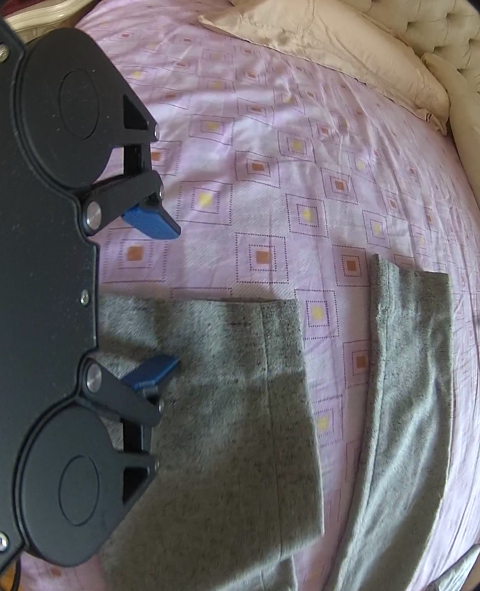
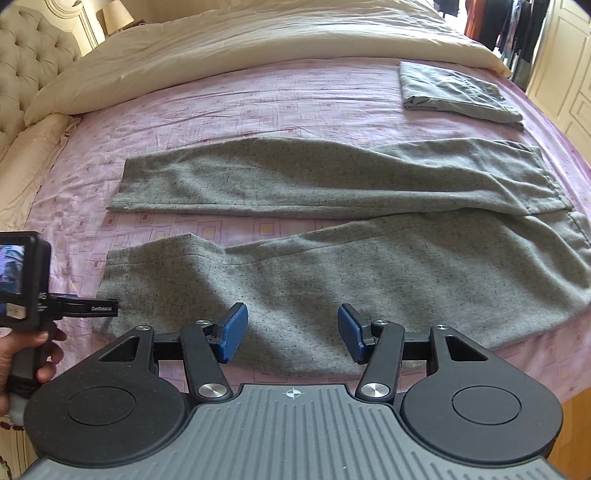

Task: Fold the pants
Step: 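Grasp the hem of the grey trouser leg with the left gripper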

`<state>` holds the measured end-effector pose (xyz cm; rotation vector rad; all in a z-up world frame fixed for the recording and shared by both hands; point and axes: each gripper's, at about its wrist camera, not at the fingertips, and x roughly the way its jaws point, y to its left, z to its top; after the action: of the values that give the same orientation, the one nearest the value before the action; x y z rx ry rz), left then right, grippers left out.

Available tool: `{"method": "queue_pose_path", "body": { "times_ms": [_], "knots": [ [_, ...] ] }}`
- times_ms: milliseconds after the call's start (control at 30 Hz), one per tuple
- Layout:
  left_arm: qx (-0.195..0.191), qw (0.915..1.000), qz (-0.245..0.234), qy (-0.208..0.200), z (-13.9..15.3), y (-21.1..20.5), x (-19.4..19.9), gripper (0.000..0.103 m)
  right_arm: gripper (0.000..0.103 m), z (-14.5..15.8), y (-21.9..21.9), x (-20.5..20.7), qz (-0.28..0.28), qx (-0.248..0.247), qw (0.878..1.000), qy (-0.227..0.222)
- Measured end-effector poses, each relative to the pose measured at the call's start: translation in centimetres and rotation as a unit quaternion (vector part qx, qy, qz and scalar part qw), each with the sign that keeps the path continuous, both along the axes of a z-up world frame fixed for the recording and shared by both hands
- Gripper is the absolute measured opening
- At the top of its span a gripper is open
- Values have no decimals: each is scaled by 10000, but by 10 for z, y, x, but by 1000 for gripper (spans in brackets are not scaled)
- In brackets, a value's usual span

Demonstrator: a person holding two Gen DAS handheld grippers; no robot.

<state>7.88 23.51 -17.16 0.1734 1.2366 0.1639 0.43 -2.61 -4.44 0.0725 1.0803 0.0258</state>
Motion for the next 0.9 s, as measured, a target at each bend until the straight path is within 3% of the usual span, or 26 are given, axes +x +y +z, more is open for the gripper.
{"method": "queue_pose_path", "body": {
  "times_ms": [33,100,200,267,333,400,533,733,900],
  "knots": [
    [71,9999,-21,-121,-1,0,-1,92,53,0,2,0,-32,-8,10000,11],
    [93,9997,-134,-197,-2,0,-1,93,53,0,6,-1,-110,-20,9999,31],
    [-368,9991,-228,-48,-5,1,0,93,53,0,11,-2,-198,-37,9998,77],
    [-600,9979,-237,-61,-3,-1,-3,75,53,-1,14,-2,-224,-53,9997,119],
    [-1105,9935,-258,-50,2,-1,-5,38,53,-2,17,0,-240,-55,9996,129],
    [-1274,9916,-227,-10,8,-2,-7,13,53,-3,20,1,-235,-51,9996,129],
    [-1058,9942,-159,-109,30,-3,-16,12,53,-3,27,5,-163,-61,9998,115],
    [-1255,9919,214,-18,67,28,-36,15,53,-4,35,8,-119,-69,9998,147],
    [-1030,9930,510,277,54,43,-39,18,53,-7,38,9,-108,-57,9997,198]
  ]
}}
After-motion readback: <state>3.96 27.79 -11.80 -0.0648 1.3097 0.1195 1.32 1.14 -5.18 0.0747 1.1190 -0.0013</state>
